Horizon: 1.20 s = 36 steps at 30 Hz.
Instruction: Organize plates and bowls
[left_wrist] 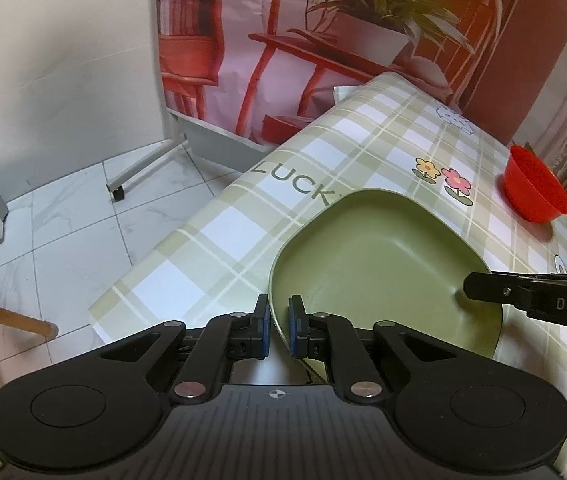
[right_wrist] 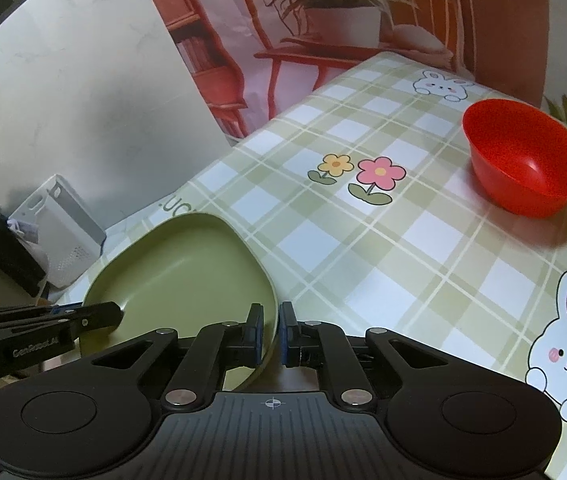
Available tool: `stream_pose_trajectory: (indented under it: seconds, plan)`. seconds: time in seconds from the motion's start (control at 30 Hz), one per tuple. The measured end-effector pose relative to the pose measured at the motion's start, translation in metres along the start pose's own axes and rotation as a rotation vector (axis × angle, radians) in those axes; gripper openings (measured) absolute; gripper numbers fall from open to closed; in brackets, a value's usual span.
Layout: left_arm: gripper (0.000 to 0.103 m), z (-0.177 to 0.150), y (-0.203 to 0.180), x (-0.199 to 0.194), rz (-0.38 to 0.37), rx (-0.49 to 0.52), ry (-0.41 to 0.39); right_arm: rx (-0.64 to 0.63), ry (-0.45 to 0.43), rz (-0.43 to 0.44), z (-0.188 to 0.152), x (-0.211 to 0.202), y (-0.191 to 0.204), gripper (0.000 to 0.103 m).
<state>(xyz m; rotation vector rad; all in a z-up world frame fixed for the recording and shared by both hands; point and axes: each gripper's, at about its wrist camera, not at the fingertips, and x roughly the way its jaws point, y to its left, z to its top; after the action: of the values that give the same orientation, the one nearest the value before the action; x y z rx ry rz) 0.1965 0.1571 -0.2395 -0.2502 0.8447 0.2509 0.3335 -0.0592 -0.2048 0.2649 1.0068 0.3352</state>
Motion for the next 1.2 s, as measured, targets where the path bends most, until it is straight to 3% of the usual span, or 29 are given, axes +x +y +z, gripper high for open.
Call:
stream_pose_trajectory:
  seconds: [0.2,0.57,1.0,1.2]
  plan:
    - [0.010,0.000,-0.002,0.000,-0.010,-0.002,0.007,0.009,-0.024,-0.006,-0.001,-0.009,-0.003,0.007]
    - [0.010,0.017,-0.043,-0.004,-0.079,0.077,-0.001,0.168,-0.126,-0.040,-0.016,-0.055,-0.043,0.006]
    - [0.010,0.046,-0.136,-0.018,-0.169,0.279,-0.063,0.357,-0.302,-0.101,-0.041,-0.124,-0.106,0.006]
    - [0.010,0.059,-0.188,-0.034,-0.224,0.385,-0.120,0.388,-0.391,-0.166,-0.052,-0.160,-0.130,0.006]
